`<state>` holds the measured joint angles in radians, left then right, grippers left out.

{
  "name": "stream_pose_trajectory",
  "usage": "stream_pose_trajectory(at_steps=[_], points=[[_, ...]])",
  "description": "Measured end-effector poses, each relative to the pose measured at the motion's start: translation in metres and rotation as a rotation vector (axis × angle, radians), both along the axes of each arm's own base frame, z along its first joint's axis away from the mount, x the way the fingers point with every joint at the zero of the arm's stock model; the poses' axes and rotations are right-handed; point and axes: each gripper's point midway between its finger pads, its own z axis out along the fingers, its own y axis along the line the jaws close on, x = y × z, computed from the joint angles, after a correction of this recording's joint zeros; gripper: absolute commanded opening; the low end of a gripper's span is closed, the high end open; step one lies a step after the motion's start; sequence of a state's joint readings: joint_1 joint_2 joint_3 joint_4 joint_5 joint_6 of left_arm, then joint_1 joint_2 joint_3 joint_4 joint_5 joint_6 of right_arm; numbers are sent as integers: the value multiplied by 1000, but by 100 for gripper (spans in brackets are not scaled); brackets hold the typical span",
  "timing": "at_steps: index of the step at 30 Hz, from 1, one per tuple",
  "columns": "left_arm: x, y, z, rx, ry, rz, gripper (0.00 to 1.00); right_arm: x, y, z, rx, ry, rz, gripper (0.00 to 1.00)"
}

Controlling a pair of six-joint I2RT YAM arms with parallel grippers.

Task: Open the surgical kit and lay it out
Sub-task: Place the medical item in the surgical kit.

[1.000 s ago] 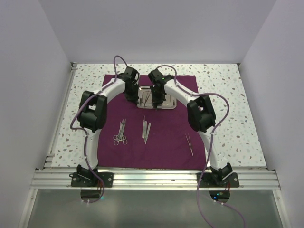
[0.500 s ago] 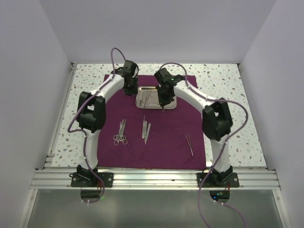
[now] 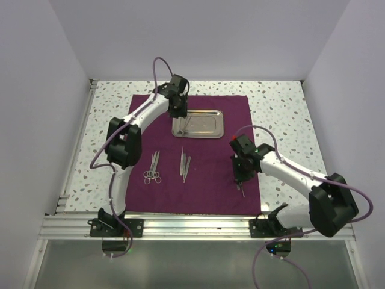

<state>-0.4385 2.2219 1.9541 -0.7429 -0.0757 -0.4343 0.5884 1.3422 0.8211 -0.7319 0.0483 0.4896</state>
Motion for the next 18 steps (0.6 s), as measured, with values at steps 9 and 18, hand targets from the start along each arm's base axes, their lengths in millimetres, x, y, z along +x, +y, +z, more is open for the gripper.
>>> stream_pose_trajectory(at_steps=[9,18], points=[[14,-19,-16,-5,5,16,42,-19,0,-1,60,13,-9,66],[-3,-34,-41,42,49,8,38,-14,6,33,105,-31,2,69]])
